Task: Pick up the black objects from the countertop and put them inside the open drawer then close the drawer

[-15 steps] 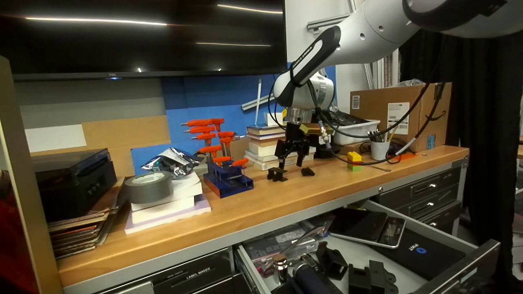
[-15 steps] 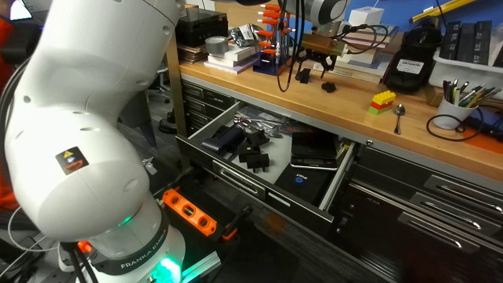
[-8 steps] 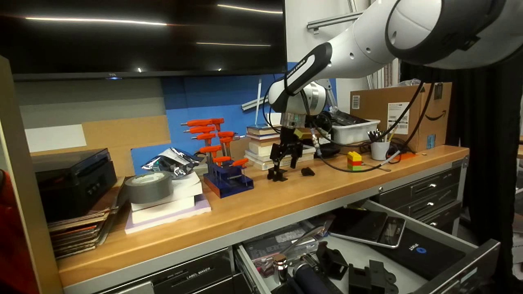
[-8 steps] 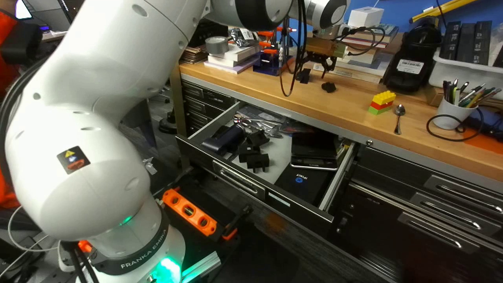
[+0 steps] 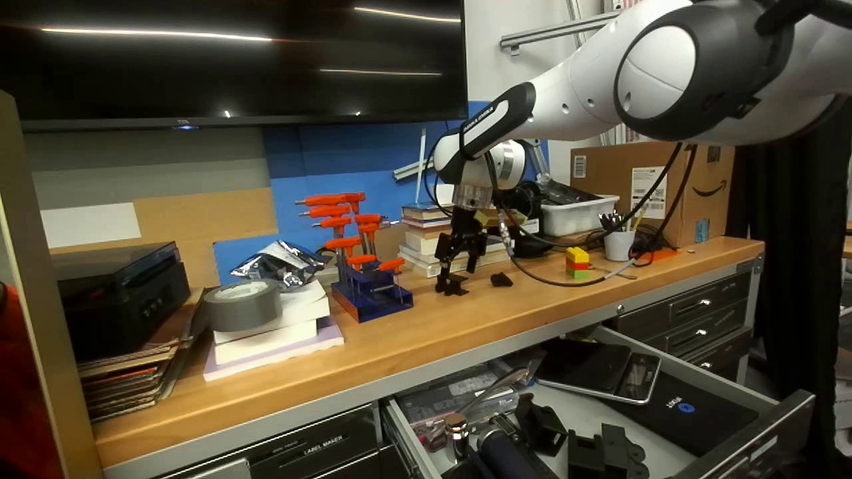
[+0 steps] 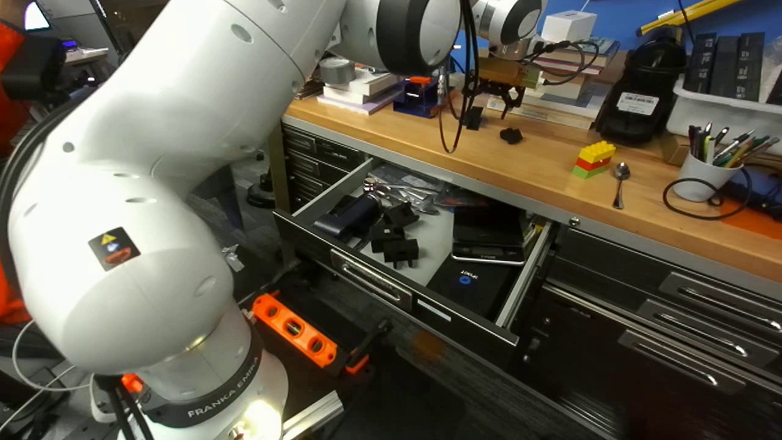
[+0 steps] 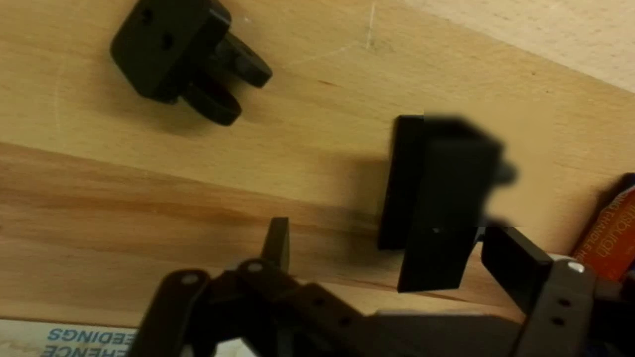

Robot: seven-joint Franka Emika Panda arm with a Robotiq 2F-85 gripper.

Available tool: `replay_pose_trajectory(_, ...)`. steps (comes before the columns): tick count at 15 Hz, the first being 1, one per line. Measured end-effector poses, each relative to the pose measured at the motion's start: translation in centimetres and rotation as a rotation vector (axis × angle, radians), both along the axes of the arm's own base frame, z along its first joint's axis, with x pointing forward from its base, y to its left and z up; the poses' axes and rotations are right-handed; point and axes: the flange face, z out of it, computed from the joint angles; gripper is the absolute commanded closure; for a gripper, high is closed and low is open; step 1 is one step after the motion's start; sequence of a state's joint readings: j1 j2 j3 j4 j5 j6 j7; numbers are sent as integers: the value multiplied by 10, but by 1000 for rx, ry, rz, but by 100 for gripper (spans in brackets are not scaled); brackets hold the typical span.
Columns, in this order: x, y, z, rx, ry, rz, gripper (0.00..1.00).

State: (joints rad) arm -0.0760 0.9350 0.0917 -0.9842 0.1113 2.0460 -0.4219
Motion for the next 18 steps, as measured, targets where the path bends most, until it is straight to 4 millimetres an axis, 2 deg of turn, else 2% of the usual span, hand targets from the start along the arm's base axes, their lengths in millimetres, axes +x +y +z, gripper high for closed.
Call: replay_pose_trajectory(18, 3, -3, -14, 18, 74, 13, 0)
